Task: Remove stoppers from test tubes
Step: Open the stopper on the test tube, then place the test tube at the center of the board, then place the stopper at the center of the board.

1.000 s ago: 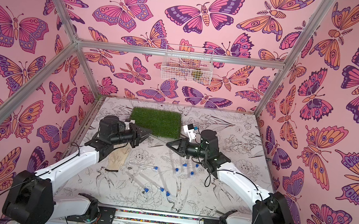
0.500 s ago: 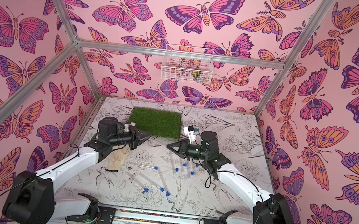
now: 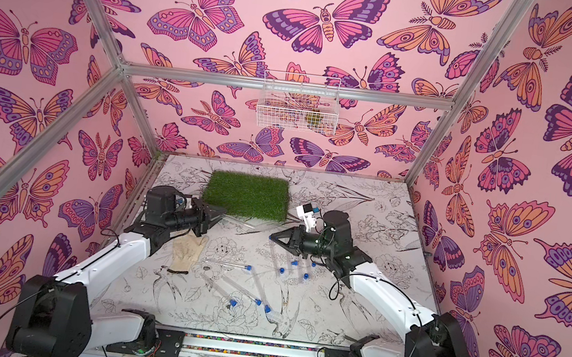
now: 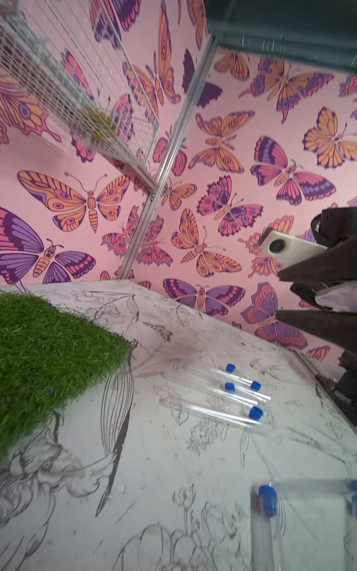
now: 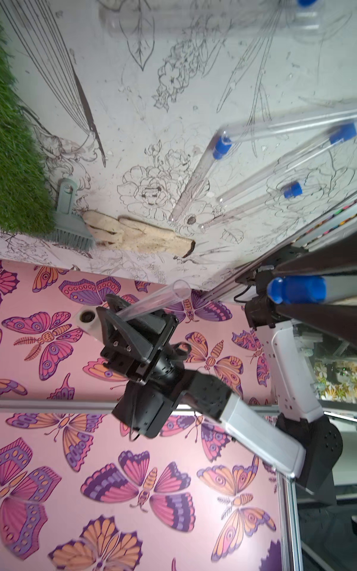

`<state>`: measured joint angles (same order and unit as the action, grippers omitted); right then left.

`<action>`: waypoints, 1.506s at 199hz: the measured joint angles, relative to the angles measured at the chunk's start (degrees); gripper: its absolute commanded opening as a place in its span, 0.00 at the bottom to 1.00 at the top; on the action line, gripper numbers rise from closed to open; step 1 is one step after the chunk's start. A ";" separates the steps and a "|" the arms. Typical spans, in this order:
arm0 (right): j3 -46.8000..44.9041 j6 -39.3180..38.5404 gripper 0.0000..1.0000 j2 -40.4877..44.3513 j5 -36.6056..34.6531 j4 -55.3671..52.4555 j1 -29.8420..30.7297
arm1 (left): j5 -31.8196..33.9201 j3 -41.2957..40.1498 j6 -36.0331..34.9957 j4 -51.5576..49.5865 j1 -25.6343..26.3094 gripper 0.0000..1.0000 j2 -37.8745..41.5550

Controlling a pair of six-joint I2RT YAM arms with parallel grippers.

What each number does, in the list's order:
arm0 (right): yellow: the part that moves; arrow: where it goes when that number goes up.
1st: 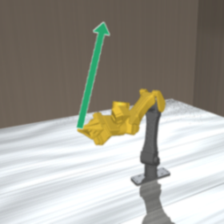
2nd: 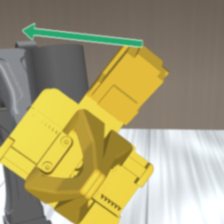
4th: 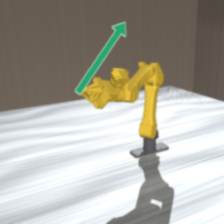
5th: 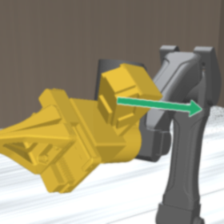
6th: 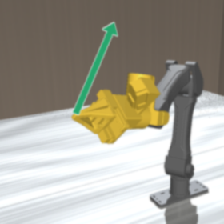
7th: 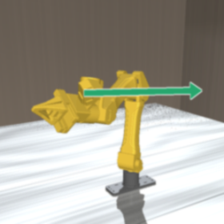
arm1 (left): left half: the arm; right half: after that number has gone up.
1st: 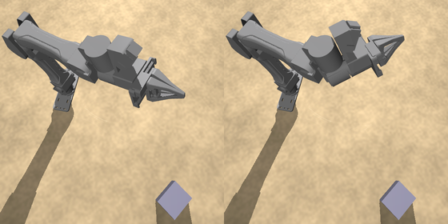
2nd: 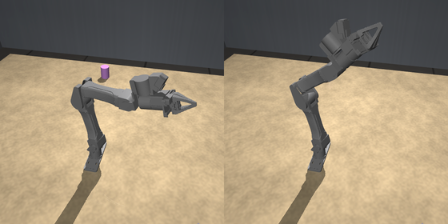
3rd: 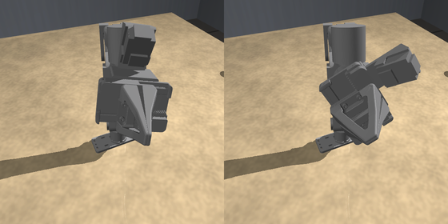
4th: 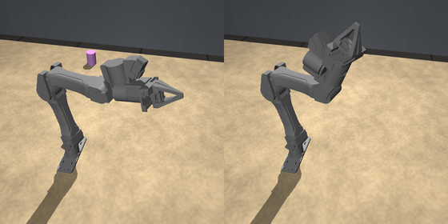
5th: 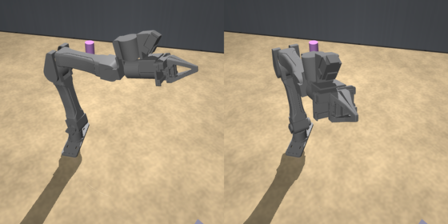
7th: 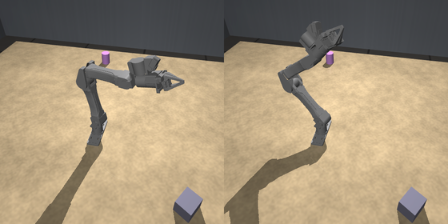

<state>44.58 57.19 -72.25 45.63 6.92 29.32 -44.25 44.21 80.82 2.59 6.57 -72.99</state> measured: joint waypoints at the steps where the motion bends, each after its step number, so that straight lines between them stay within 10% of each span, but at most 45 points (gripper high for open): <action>1: 0.13 -0.15 0.16 0.00 -0.09 -0.42 0.00 | -0.02 0.22 -0.26 -0.35 -0.02 0.00 -0.09; 100: 24.13 -29.97 0.19 -18.23 -17.14 -49.42 7.69 | 2.29 26.14 -39.54 -45.68 8.02 0.00 -24.83; 300: 23.80 -33.40 0.19 -30.14 -30.18 -56.19 16.59 | 3.30 42.91 -45.83 -50.56 21.70 0.00 -51.15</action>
<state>68.38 23.79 -102.39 15.44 -49.28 45.91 -40.95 87.11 34.98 -47.97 28.27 -124.14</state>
